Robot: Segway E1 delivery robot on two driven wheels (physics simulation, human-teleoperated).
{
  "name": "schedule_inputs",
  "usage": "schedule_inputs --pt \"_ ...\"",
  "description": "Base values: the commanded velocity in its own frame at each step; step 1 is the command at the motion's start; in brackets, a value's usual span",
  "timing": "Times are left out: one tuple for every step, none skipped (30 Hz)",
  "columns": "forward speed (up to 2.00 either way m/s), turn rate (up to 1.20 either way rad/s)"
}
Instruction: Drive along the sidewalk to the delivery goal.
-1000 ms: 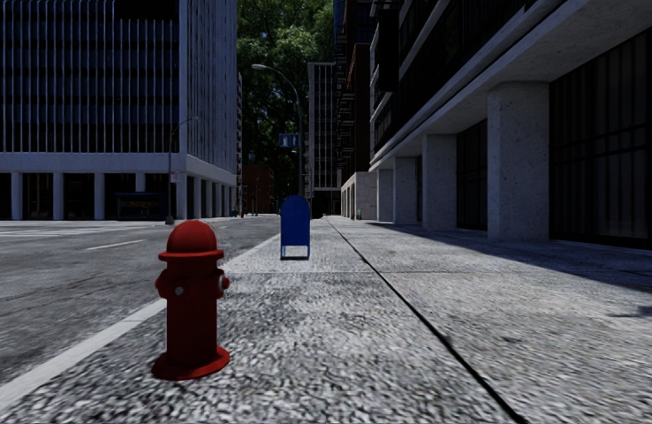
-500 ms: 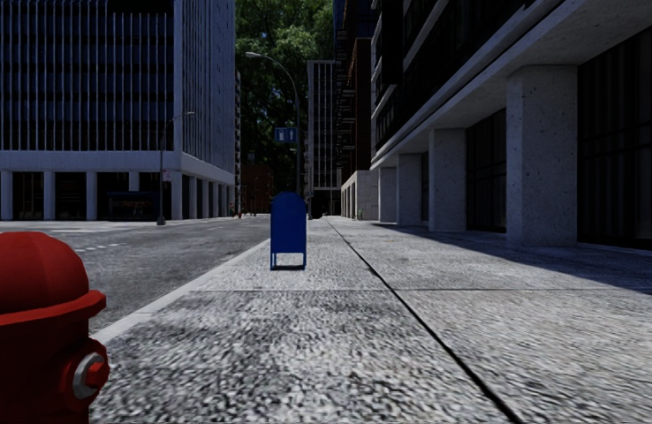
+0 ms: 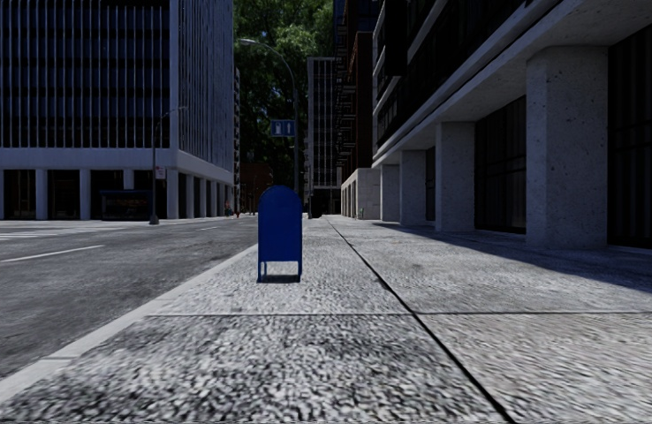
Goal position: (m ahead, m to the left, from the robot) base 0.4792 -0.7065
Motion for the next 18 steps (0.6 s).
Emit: schedule_inputs --pt "0.31 0.00" --pt "0.15 0.00" --pt "0.01 0.00" --pt "0.00 0.00" --pt "0.00 0.00" --pt "0.00 0.00" --pt "0.00 0.00" --pt "0.00 0.00" --pt "0.00 0.00" --pt "0.00 0.00" --pt "0.00 0.00" --pt "0.00 0.00" --pt "0.00 0.00" --pt "0.00 0.00" --pt "0.00 0.00" --pt "0.00 0.00" --pt "0.00 0.00" --pt "0.00 0.00"
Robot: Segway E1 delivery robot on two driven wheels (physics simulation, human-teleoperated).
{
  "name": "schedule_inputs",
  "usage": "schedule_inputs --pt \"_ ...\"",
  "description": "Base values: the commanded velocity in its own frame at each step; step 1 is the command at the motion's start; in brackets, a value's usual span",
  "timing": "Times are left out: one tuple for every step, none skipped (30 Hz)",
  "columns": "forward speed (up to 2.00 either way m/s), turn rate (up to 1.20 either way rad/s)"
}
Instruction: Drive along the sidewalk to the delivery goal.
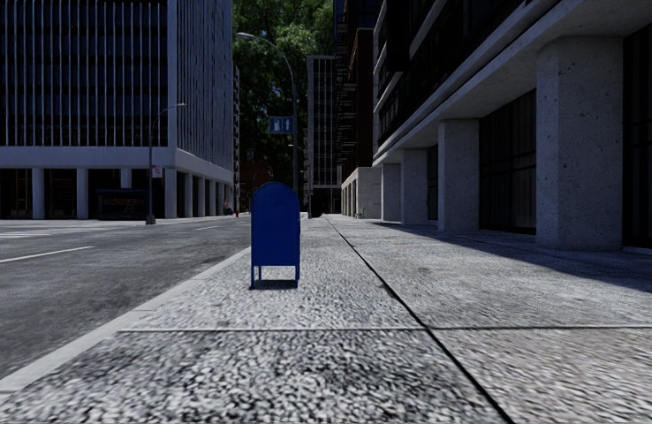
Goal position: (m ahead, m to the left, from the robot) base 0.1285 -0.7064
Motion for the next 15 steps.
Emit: schedule_inputs --pt "0.00 0.00" --pt "0.00 0.00" --pt "0.00 0.00" --pt "0.00 0.00" --pt "0.00 0.00" --pt "0.00 0.00" --pt "0.00 0.00" --pt "0.00 0.00" --pt "0.00 0.00" --pt "0.00 0.00" --pt "0.00 0.00" --pt "0.00 0.00" --pt "0.00 0.00" --pt "0.00 0.00" --pt "0.00 0.00"
